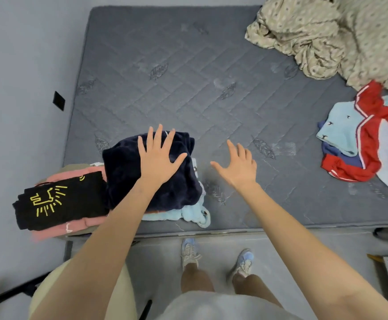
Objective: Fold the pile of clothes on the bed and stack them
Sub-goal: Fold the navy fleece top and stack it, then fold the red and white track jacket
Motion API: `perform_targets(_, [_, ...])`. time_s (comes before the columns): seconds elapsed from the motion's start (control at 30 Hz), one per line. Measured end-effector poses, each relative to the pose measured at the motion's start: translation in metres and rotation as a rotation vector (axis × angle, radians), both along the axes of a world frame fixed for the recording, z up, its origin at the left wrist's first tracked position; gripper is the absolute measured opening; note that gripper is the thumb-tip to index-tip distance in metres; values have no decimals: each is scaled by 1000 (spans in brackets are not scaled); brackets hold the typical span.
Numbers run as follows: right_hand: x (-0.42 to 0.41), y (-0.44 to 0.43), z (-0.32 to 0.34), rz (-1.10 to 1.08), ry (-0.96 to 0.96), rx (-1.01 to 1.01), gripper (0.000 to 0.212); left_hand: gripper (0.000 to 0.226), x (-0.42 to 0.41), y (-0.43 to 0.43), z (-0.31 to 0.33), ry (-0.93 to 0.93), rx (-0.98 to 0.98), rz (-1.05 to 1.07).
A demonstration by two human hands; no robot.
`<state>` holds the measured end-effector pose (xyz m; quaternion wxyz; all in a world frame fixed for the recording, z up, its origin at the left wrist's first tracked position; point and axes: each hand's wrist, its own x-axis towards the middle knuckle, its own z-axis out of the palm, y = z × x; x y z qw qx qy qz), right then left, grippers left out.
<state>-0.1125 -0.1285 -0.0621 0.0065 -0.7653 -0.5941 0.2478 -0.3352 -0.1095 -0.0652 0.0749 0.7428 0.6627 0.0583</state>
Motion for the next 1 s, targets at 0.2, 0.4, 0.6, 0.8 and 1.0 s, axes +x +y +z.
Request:
perform_targets(0.2, [115,-27,17,-125,-48,-28,88,77,116,16,21,25,-71,-167])
perform_targets(0.4, [280,-69,31,-249,-58,-16,87,76,288,2,22,34,-97,-255])
perform_targets(0.6, [437,-113,43,-294,-115,35,88,77,470,-39,10,-19,-150,-340])
perform_targets(0.8, [542,-133,44,-354,-102,10,88,77,588,-59,2,-42,-213,-420])
perform_targets(1.0, [604,-117,31,-413,-80,-28,88,78,646,-26,-9,-66,-224,-433])
